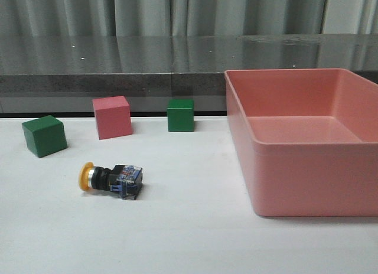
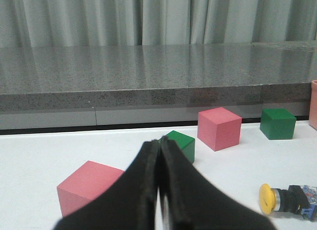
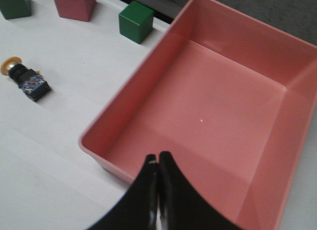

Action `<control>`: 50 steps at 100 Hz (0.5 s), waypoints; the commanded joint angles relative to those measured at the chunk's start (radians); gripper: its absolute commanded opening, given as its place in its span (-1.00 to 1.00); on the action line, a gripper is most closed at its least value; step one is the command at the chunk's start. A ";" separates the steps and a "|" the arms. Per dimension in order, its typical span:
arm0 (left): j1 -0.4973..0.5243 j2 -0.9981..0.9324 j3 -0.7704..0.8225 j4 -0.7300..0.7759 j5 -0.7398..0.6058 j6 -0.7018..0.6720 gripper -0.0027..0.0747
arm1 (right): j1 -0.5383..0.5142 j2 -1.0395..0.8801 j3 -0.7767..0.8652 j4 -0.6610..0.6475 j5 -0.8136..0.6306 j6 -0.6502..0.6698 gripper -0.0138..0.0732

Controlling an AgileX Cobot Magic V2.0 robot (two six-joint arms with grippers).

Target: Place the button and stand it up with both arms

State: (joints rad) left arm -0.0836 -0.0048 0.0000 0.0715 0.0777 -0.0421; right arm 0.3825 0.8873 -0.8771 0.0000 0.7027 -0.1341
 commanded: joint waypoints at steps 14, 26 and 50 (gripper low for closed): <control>-0.008 -0.031 0.045 -0.001 -0.134 -0.011 -0.98 | -0.071 -0.264 0.206 -0.022 -0.149 0.016 -0.82; -0.008 -0.031 0.043 -0.111 -0.178 -0.059 -0.98 | -0.079 -0.372 0.283 -0.027 -0.148 0.016 -0.82; -0.032 -0.019 -0.082 -0.226 -0.030 -0.069 -0.98 | -0.079 -0.436 0.340 -0.058 -0.130 0.016 -0.82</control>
State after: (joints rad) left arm -0.0936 -0.0048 -0.0099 -0.1383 0.0548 -0.1111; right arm 0.3118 0.4466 -0.5182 -0.0311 0.6334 -0.1210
